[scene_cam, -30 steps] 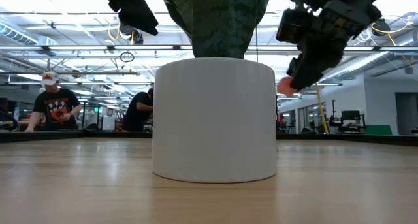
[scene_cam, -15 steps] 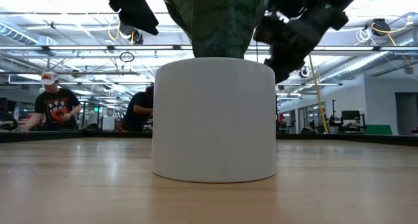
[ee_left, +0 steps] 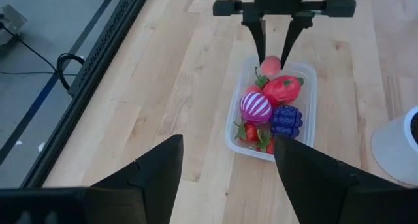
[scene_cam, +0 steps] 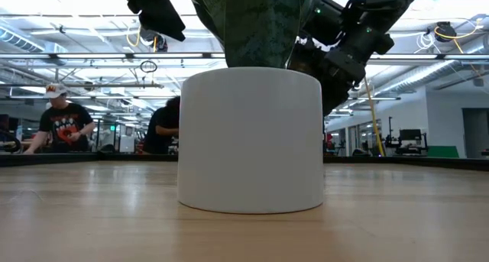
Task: Pick and placing Produce into tupperware
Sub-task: Put the pink peach into the transparent bin, then return to Home Position
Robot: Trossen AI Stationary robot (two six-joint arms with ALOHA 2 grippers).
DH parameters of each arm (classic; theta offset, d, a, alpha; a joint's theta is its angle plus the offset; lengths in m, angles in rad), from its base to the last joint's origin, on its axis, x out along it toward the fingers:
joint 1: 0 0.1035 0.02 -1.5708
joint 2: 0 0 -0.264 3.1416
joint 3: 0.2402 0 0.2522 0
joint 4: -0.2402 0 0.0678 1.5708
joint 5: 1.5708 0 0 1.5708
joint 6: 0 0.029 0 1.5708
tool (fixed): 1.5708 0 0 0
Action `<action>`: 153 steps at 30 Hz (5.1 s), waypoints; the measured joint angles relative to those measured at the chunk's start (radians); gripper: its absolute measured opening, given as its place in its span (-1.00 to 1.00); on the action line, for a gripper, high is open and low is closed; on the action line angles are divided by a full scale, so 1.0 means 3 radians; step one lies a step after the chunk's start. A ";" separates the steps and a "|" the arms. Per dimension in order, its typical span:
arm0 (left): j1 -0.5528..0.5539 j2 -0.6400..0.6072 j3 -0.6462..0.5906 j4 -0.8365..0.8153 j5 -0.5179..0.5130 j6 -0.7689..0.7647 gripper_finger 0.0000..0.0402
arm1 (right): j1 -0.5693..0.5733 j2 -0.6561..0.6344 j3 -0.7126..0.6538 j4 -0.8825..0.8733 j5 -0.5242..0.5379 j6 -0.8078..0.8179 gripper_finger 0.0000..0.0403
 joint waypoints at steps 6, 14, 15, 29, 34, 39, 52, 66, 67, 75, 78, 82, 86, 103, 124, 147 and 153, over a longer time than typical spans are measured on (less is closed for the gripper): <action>0.0000 0.0000 0.0000 0.0000 -0.0001 0.0001 0.21 | 0.0003 -0.0004 0.0000 0.0023 -0.0010 -0.0047 -0.45; 0.0000 -0.0001 0.0000 0.0000 -0.0001 0.0001 0.21 | 0.0003 -0.0004 -0.0003 0.0055 -0.0172 -0.0049 -0.45; 0.0000 0.0000 0.0000 0.0000 -0.0001 0.0001 0.21 | 0.0003 -0.0004 -0.0003 0.0056 -0.0172 -0.0056 -0.45; 0.0000 0.0000 0.0000 0.0000 -0.0001 0.0001 0.21 | 0.0004 -0.0004 -0.0003 0.0056 -0.0170 -0.0157 -0.45; 0.0000 -0.0001 0.0000 0.0000 -0.0001 0.0001 0.21 | 0.0004 -0.0004 -0.0003 0.0059 -0.0169 -0.0186 -0.45; 0.0000 0.0000 0.0000 0.0000 -0.0001 0.0001 0.21 | 0.0009 -0.0004 -0.0003 0.0067 -0.0169 -0.0235 -0.45; 0.0000 0.0000 0.0000 0.0000 -0.0001 0.0001 0.21 | 0.0021 -0.0004 -0.0003 0.0075 -0.0172 -0.0310 -0.44; 0.0000 0.0000 0.0000 0.0004 -0.0001 -0.0005 0.21 | 0.0098 0.0220 0.0001 0.0283 -0.0166 -0.0391 -0.44; 0.0000 0.0000 0.0001 0.0003 -0.0001 -0.0005 0.21 | 0.0098 0.0237 0.0001 0.0307 -0.0174 -0.0397 -0.44; 0.0000 0.0000 0.0000 0.0000 -0.0001 0.0001 0.21 | 0.0098 0.0257 0.0046 0.0252 -0.0159 -0.0436 -0.30; 0.0000 -0.0001 0.0000 0.0000 -0.0001 0.0001 0.21 | 0.0098 0.0262 0.0050 0.0247 -0.0156 -0.0436 -0.18; 0.0000 0.0000 0.0001 -0.0001 -0.0001 0.0008 0.21 | 0.0098 0.0259 0.0055 0.0259 -0.0157 -0.0436 -0.06; 0.0000 0.0000 0.0000 -0.0003 -0.0001 0.0007 0.21 | 0.0098 0.0258 0.0055 0.0269 -0.0155 -0.0461 -0.01; -0.0003 -0.0001 0.0000 -0.0042 0.0000 0.0001 0.21 | 0.0209 0.0133 0.0614 -0.0527 0.0304 -0.0766 0.00; 0.0136 -0.0001 0.0000 -0.0056 -0.0002 0.0334 0.21 | 0.0134 -0.0792 0.0886 -0.1961 0.1425 -0.0550 0.00; 0.0498 -0.1095 -0.1303 0.0908 0.0206 0.0154 0.21 | 0.0047 -0.2826 -0.0794 -0.0579 0.1403 -0.0132 0.00; 0.0514 -0.1417 -0.1901 0.1431 0.0451 0.0078 0.21 | 0.0046 -0.3092 -0.1275 0.0076 0.1147 -0.0060 0.00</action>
